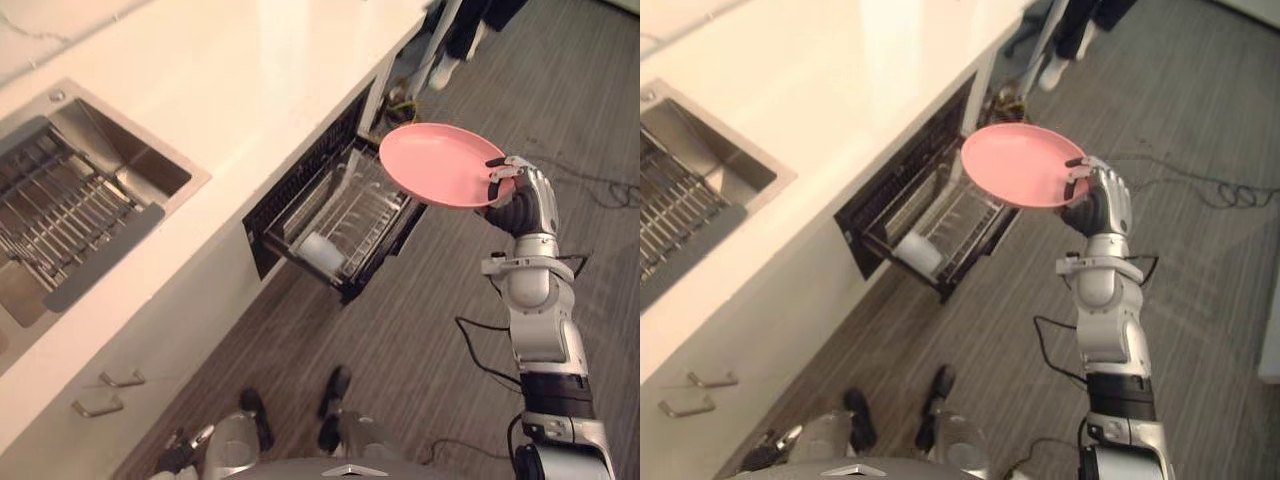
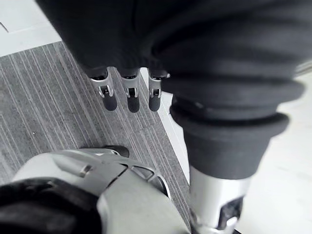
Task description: Walk over to the sink, pick up the cup, carry it to the dishwasher, place the cup inside the dishwasher, then close the dishwasher door
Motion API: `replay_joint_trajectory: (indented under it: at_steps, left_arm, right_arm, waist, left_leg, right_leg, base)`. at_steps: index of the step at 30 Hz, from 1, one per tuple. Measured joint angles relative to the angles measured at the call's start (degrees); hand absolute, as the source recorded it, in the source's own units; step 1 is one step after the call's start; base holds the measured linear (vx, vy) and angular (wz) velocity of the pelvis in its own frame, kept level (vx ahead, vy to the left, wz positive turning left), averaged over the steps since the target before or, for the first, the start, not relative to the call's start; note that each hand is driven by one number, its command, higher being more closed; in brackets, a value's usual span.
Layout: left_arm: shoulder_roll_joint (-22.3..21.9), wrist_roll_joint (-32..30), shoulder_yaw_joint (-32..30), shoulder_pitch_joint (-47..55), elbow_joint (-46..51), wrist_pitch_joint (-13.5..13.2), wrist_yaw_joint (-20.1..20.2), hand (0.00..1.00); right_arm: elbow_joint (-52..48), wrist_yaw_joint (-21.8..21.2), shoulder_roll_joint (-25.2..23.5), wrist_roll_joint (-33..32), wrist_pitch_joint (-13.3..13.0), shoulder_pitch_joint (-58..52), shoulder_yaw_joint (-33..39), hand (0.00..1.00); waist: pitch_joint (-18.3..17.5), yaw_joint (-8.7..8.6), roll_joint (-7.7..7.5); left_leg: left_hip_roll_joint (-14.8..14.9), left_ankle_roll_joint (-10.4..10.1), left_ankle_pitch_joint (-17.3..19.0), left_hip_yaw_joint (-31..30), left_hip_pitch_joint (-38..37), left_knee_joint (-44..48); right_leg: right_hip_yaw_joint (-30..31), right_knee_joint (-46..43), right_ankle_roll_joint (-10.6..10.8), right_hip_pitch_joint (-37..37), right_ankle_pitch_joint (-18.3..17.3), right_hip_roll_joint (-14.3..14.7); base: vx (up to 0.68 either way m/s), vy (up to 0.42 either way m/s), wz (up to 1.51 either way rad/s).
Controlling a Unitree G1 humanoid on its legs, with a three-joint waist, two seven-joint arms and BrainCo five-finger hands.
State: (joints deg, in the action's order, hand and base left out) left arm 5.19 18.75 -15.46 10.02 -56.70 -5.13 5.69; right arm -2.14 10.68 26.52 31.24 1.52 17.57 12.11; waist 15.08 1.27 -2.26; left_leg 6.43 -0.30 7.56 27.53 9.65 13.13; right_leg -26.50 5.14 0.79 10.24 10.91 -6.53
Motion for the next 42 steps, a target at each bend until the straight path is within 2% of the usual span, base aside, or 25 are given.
replay_joint_trajectory:
  at_steps: [4,9,14,20,22,23,29,32,36,41,42]
  left_arm:
    - [0.27,3.33,1.01,-1.98,1.73,0.02,-0.05,0.00]
    - [0.65,5.02,2.25,-4.09,2.24,0.05,0.01,0.00]
    - [1.02,7.14,4.91,-6.20,3.39,1.04,0.13,0.00]
    - [1.09,9.57,7.64,-7.37,3.87,1.52,0.83,0.00]
    - [1.02,10.45,9.39,-8.19,3.86,1.61,1.00,0.00]
    - [1.04,10.46,9.42,-8.21,3.88,1.61,1.01,0.00]
    - [1.50,12.67,12.78,-9.38,3.82,1.86,2.22,0.00]
    - [1.51,13.83,14.94,-9.79,3.84,2.19,2.35,0.00]
    - [1.55,14.94,16.87,-9.76,3.85,2.19,2.81,0.00]
    - [1.42,17.10,19.17,-9.75,4.09,2.23,3.84,0.00]
    - [1.46,17.16,19.72,-9.75,4.17,2.22,3.88,0.00]
  right_arm:
    - [5.51,0.92,1.72,-1.16,1.14,7.26,-1.55,1.00]
    - [10.10,0.99,4.10,-2.57,2.54,11.79,-3.15,1.00]
    - [16.38,-0.11,9.09,-3.72,3.60,20.00,-8.55,1.00]
    - [24.61,-2.32,11.76,-5.05,3.96,28.02,-14.43,1.00]
    - [29.13,-2.73,13.61,-5.12,4.01,31.40,-16.33,1.00]
    - [30.18,-2.84,13.69,-5.13,3.96,32.24,-16.70,1.00]
    - [38.21,-4.32,16.43,-6.79,6.45,39.58,-20.67,1.00]
    - [42.53,-4.39,18.43,-6.73,7.77,43.21,-23.14,1.00]
    - [44.86,-4.12,19.76,-6.02,9.16,47.33,-24.01,1.00]
    - [46.65,-4.11,22.75,-3.12,12.44,48.87,-25.43,1.00]
    - [47.98,-4.18,23.47,-1.65,12.70,49.67,-25.60,0.00]
  waist:
    - [4.21,0.28,1.42]
    - [7.33,0.24,3.13]
    - [10.49,0.66,4.72]
    - [11.58,1.91,6.46]
    - [12.30,2.28,7.87]
    - [12.36,2.44,7.99]
    - [13.53,3.65,10.41]
    - [14.33,4.44,12.15]
    - [14.23,5.13,12.32]
    - [13.83,6.44,12.93]
    - [13.54,6.48,13.37]
  left_leg:
    - [-1.24,1.77,0.37,-2.61,4.36,2.39]
    - [-2.43,2.86,0.97,-5.32,7.52,4.16]
    - [-3.70,4.02,0.54,-6.79,11.01,4.87]
    - [-5.01,5.00,-0.58,-7.78,13.99,4.86]
    - [-5.81,5.29,-1.31,-8.77,15.14,4.87]
    - [-5.98,5.30,-1.46,-8.78,15.42,4.85]
    - [-7.13,6.27,-2.13,-9.58,18.11,4.72]
    - [-7.65,6.63,-2.36,-9.60,19.44,4.61]
    - [-8.31,6.78,-3.22,-9.64,20.77,3.98]
    - [-9.09,6.86,-4.10,-10.23,21.66,2.98]
    - [-9.40,6.88,-4.59,-10.31,21.64,2.15]
  right_leg:
    - [0.80,-0.38,-0.05,3.41,2.25,-1.00]
    - [0.80,-0.39,0.49,5.13,3.33,-2.02]
    - [0.11,-0.39,0.59,7.40,4.14,-3.04]
    - [-1.01,-0.40,0.07,9.91,4.82,-4.13]
    - [-1.76,-0.42,0.09,10.52,5.14,-4.85]
    - [-1.76,-0.42,0.13,10.77,5.23,-5.01]
    - [-2.51,-0.44,0.02,13.06,6.03,-6.07]
    - [-2.36,-0.45,0.06,14.47,6.47,-6.55]
    - [-2.01,-2.28,-0.17,17.30,6.27,-7.39]
    - [-1.14,-4.41,-0.71,19.56,5.30,-8.41]
    - [-1.32,-4.76,-0.45,19.82,4.78,-8.79]
  base:
    - [-0.05,0.145,-0.08]
    - [-0.04,0.159,0.09]
    - [-0.04,0.142,0.17]
    - [0.00,0.113,0.15]
    - [0.00,0.123,0.20]
    - [0.00,0.099,0.13]
    - [0.00,0.081,0.10]
    - [0.00,0.073,0.01]
    - [0.01,0.060,-0.07]
    - [0.03,0.058,0.02]
    - [0.05,0.060,0.18]
